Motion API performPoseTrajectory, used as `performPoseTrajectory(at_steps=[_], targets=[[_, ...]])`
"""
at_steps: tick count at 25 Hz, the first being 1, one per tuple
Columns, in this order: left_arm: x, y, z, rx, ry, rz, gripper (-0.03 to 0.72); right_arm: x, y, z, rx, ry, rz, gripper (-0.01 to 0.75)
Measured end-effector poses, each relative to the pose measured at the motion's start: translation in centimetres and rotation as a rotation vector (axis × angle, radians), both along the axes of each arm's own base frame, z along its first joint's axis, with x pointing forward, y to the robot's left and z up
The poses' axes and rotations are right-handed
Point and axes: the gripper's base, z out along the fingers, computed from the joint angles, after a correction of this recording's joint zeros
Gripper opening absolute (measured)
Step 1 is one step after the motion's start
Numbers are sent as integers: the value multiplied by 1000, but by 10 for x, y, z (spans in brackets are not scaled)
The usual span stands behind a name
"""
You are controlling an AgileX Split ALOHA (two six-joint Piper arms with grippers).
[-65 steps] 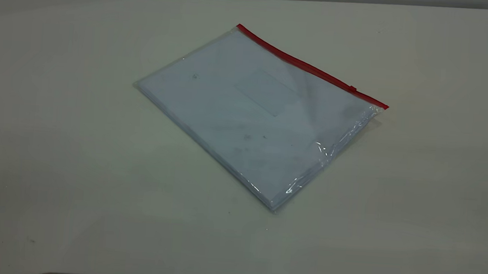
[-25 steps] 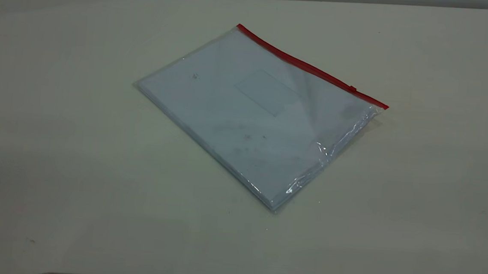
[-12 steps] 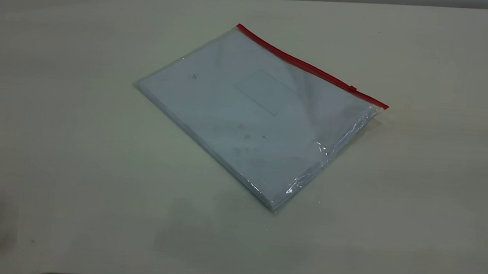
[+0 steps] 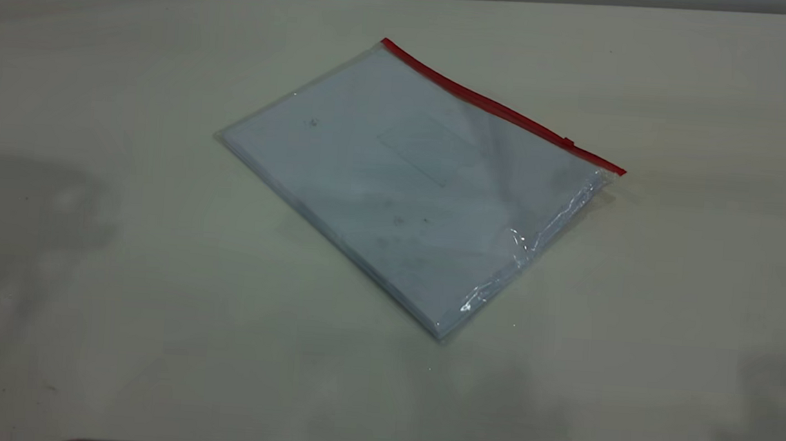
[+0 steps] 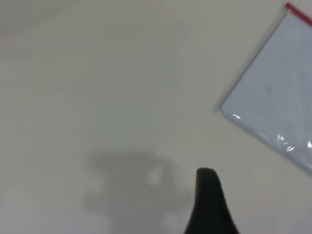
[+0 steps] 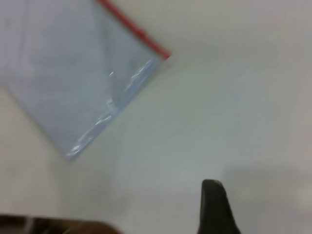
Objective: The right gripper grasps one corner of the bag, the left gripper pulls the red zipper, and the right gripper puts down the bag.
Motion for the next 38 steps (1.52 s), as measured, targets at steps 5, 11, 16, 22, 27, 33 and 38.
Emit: performPoseTrajectory(at_steps=[5, 11, 16, 22, 27, 33, 38], targets=[[28, -9, -29, 7, 71, -131, 581, 54, 17, -53, 80, 95, 91, 516], [49, -17, -64, -26, 149, -225, 581, 98, 40, -128, 118, 180, 209, 516], [56, -21, -81, -36, 184, -253, 581, 128, 50, -181, 163, 206, 294, 516], [57, -22, -85, -36, 194, -257, 581, 161, 55, -214, 305, 179, 330, 516], [57, -22, -85, -37, 194, -257, 581, 186, 21, -237, 340, 163, 250, 516], [58, -22, -85, -37, 186, -254, 581, 197, 13, -264, 363, 157, 281, 516], [58, -22, -85, -37, 185, -254, 581, 197, 13, -287, 375, 192, 277, 516]])
